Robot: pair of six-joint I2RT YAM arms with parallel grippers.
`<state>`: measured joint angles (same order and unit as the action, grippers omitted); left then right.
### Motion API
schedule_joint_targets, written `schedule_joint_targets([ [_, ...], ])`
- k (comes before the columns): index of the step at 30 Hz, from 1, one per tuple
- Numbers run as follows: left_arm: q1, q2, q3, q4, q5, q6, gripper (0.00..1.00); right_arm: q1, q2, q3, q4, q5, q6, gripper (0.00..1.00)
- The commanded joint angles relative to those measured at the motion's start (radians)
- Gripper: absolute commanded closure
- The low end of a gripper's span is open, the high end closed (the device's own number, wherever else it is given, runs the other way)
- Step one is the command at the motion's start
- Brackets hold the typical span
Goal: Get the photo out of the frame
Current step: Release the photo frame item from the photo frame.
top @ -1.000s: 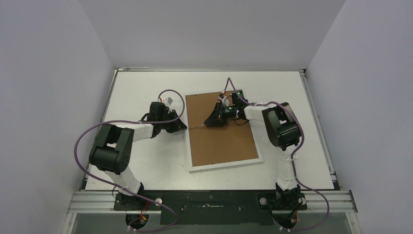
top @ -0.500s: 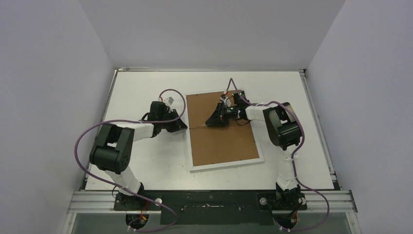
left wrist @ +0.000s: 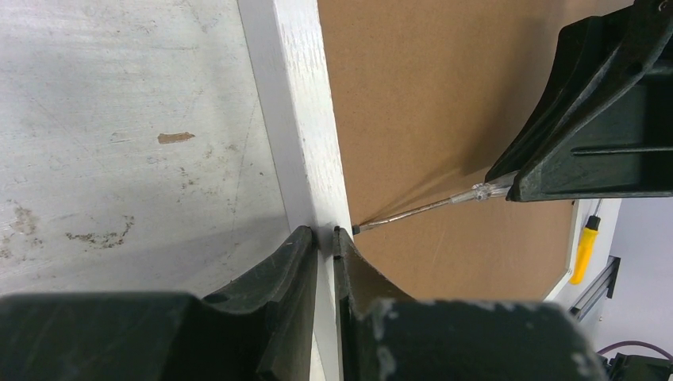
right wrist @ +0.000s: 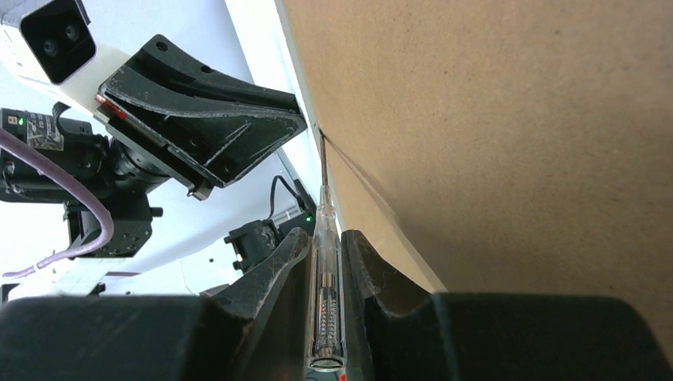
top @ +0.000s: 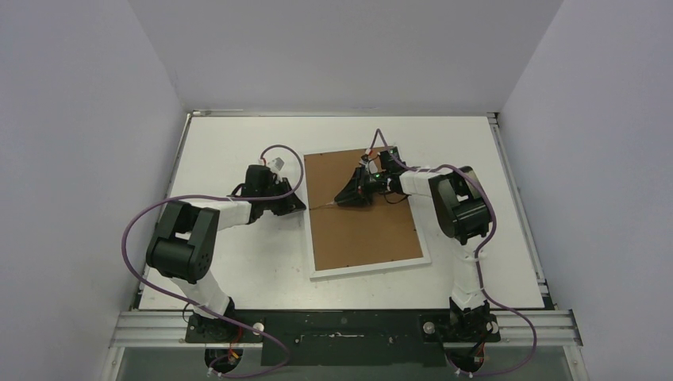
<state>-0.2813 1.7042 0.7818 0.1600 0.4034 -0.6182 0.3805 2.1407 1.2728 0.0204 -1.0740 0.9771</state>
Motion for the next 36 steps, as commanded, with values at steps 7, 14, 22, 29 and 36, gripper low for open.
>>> schedule_joint_targets([
  [7, -0.039, 0.009, 0.025, 0.042, 0.031, 0.009, 0.89, 0.007, 0.034, 0.088, -0.198, 0.148, -0.009, 0.95],
  [14, -0.047, 0.02, 0.025, 0.061, 0.038, 0.004, 0.89, 0.032, 0.04, 0.106, -0.223, 0.134, -0.021, 0.95],
  [22, -0.053, 0.023, 0.027, 0.062, 0.029, 0.005, 0.89, -0.001, 0.03, 0.105, -0.272, 0.101, -0.075, 0.95],
  [29, -0.053, 0.02, 0.035, 0.045, 0.017, 0.016, 0.89, -0.033, 0.027, 0.114, -0.322, 0.091, -0.123, 0.95],
  [36, -0.053, 0.008, 0.036, 0.039, 0.013, 0.015, 0.86, -0.037, 0.016, 0.109, -0.334, 0.097, -0.129, 0.95],
])
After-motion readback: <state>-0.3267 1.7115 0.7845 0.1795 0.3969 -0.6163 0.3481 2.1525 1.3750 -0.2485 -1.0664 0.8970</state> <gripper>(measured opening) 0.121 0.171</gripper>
